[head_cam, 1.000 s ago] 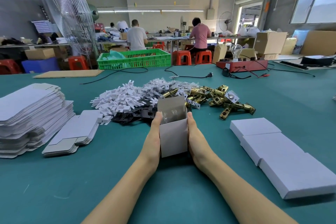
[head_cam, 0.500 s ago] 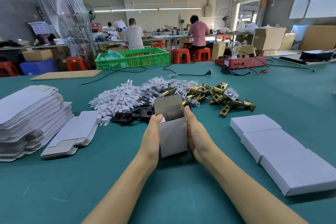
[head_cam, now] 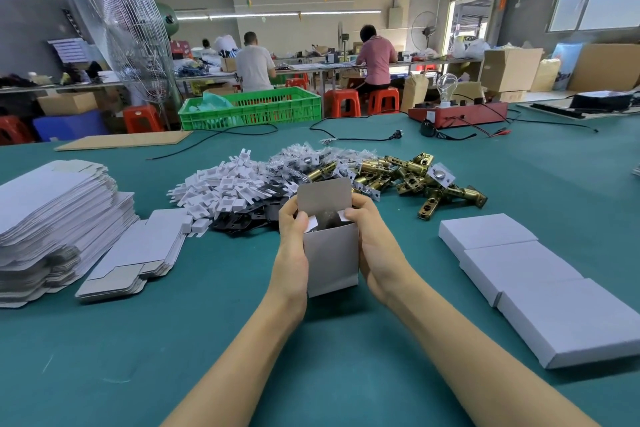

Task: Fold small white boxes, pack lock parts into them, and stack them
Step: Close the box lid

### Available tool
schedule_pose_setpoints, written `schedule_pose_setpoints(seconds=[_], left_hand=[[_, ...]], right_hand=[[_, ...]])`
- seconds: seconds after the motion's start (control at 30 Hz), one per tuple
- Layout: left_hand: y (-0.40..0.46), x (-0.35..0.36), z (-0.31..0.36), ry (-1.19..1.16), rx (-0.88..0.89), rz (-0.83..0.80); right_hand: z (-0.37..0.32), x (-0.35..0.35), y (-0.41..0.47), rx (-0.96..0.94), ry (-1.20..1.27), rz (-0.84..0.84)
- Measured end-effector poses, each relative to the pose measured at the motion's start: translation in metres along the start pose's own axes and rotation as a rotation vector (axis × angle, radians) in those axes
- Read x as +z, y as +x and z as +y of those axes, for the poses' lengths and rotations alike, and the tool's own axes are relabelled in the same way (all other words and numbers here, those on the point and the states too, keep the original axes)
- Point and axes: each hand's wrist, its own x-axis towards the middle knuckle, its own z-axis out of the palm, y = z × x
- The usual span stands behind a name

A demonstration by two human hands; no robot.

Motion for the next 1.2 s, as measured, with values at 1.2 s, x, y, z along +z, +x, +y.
schedule_pose_setpoints(seconds=[1.2], left_hand=[[-0.008,0.001,-0.003,0.291,0.318,0.072]], right_hand=[[-0.003,0.003,-0.008,-0.124,0.042,0.132]])
